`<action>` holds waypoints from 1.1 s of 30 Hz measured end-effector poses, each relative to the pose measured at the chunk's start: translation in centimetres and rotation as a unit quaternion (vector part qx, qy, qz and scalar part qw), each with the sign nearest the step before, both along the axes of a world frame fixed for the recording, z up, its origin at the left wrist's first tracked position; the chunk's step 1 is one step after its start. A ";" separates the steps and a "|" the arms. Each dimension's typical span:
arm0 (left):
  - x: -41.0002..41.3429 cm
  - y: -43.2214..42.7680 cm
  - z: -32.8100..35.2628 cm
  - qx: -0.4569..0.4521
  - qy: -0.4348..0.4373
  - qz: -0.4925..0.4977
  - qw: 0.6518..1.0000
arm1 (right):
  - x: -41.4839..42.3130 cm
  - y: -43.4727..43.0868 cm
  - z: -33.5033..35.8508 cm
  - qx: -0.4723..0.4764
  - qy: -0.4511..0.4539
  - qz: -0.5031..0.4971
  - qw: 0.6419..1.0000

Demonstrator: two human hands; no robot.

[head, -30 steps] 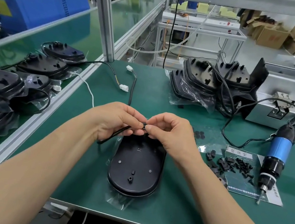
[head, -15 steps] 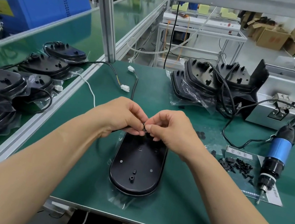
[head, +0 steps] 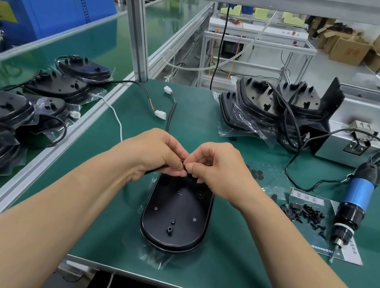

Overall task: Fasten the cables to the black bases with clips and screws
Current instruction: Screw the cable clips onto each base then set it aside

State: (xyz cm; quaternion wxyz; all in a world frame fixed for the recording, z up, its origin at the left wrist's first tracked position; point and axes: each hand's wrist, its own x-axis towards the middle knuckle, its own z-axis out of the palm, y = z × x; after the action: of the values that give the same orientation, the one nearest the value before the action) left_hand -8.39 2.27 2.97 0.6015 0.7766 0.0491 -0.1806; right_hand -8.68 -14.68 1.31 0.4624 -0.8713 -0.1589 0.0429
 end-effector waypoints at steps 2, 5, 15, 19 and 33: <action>0.1 0.0 0.0 0.008 -0.006 0.004 1.000 | 0.1 0.0 -0.4 0.016 0.019 0.007 1.000; 0.1 -0.1 0.1 0.016 -0.005 0.007 1.000 | 0.1 -0.1 -1.0 0.060 0.048 0.005 0.997; 0.2 0.0 0.0 0.010 0.003 0.005 1.000 | -0.3 0.0 -1.0 0.189 0.105 -0.013 0.976; 0.2 0.0 0.0 0.010 -0.001 0.003 1.000 | -0.4 0.1 -1.2 0.205 0.108 -0.019 0.973; -0.2 -0.1 -0.1 -0.006 -0.001 0.017 1.000 | -0.7 0.8 -1.6 0.198 0.091 -0.070 0.973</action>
State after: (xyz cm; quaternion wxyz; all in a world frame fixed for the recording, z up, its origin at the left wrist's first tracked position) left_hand -8.59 2.20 2.89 0.6093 0.7722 0.0610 -0.1697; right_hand -9.40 -13.86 -0.30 0.6404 -0.7635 -0.0603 0.0578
